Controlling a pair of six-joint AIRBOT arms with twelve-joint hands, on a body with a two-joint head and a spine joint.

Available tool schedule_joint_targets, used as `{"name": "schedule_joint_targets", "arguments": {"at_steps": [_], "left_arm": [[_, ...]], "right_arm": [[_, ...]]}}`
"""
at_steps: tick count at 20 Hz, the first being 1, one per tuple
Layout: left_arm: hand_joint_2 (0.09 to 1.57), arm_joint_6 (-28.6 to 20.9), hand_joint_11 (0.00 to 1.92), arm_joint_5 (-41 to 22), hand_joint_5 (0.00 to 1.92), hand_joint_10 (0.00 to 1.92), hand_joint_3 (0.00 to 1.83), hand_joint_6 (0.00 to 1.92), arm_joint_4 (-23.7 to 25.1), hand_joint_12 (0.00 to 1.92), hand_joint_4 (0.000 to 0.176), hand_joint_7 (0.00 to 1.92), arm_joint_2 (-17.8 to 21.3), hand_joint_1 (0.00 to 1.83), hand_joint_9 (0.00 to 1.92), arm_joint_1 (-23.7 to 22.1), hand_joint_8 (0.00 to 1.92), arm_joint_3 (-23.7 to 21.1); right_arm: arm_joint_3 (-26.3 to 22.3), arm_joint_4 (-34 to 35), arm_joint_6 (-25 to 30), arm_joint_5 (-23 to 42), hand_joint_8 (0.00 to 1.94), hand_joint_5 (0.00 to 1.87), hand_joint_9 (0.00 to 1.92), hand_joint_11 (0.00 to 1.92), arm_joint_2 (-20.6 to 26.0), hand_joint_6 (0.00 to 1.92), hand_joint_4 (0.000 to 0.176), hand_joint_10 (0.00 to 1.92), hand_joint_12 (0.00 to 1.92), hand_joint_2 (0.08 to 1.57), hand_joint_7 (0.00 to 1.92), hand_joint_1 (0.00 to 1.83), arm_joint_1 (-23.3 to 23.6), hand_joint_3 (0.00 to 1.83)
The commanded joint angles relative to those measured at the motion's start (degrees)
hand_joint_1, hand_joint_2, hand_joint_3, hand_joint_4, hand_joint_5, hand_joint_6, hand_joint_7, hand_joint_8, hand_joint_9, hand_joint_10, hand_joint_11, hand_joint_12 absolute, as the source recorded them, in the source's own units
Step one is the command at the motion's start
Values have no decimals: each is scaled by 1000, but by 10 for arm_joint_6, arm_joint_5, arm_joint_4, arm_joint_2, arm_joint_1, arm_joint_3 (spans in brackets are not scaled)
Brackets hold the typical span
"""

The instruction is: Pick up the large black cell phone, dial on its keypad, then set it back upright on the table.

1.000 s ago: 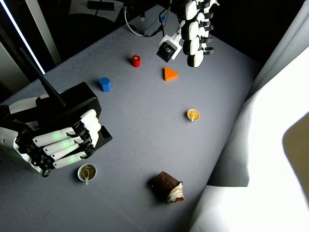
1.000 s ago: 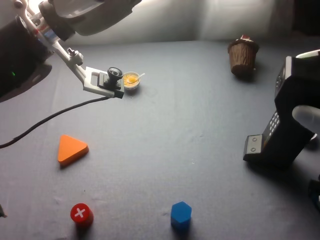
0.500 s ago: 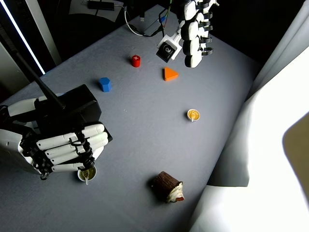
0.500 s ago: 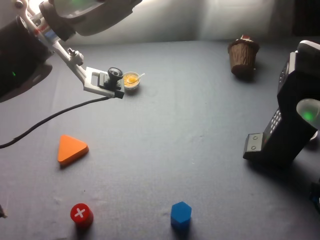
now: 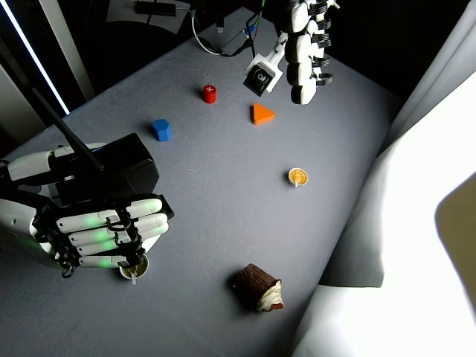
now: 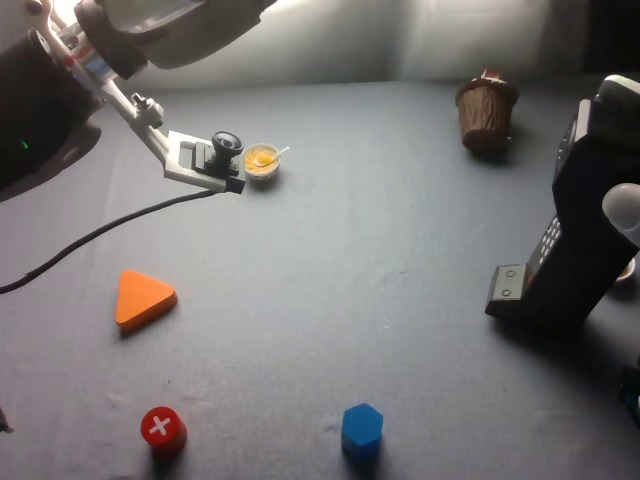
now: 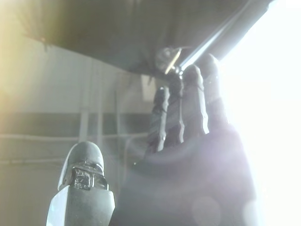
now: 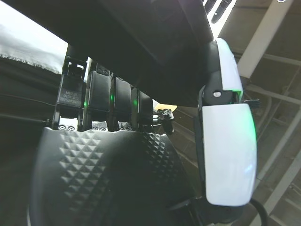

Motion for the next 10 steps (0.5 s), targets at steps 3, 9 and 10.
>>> {"name": "schedule_joint_targets", "arguments": {"at_steps": [3,9,10], "left_arm": [[1190,-3,0,-51,122,2,0,1,-40,239,26,111,0,0,102,-13,0,3],[1195,-3,0,-51,123,0,1,0,-40,213,25,107,0,0,92,-14,1,3],[1194,-3,0,-51,118,3,0,0,-40,209,26,110,0,0,98,-14,2,3]], "right_arm": [[1,-9,6,72,5,498,543,239,4,4,0,0,1023,1093,492,787,-2,0],[2,-9,6,72,0,466,480,173,4,0,0,0,1059,1104,453,750,-2,1],[2,-9,6,72,0,462,466,156,4,0,0,0,1060,1102,443,743,-2,0]]}}
